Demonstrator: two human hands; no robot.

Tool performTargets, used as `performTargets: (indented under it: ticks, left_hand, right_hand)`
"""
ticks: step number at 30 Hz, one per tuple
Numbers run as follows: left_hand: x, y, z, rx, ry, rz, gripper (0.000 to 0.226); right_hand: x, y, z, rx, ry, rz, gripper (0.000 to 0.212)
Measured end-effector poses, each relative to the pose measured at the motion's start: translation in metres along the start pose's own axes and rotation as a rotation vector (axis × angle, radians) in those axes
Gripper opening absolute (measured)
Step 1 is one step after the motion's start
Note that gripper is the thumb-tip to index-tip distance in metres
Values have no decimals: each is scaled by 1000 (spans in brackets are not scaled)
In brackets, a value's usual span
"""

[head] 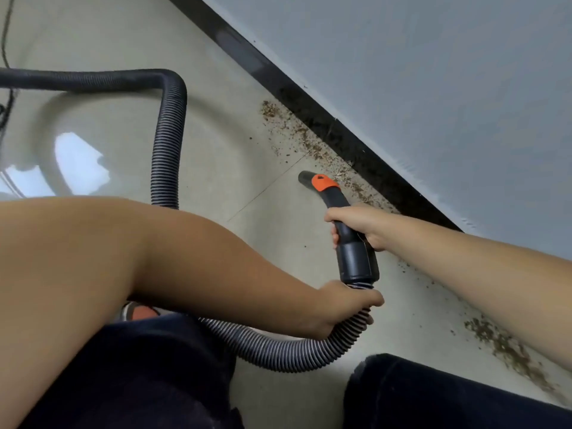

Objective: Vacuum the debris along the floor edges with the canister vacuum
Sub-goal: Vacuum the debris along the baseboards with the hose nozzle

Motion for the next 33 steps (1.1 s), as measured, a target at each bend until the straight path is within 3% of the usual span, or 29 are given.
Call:
performTargets:
  ticks: [22, 33]
  left_hand:
    - [-115, -18, -3, -26, 424, 53, 12]
    - [-89, -23, -6, -48, 297, -56, 15]
  right_hand:
    - [122, -43, -50, -225, 7, -26, 11]
    - [83, -18, -41, -200, 108, -97, 6]
Point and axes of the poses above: each hand's wrist, its own z-axis away from the middle knuckle, its own x-axis out of the palm, y = z × x, the point moved 2 cm from there along -z, towards the middle knuckle, and after that the axes turned 14 degrees about -z, right-handed, at the moved point
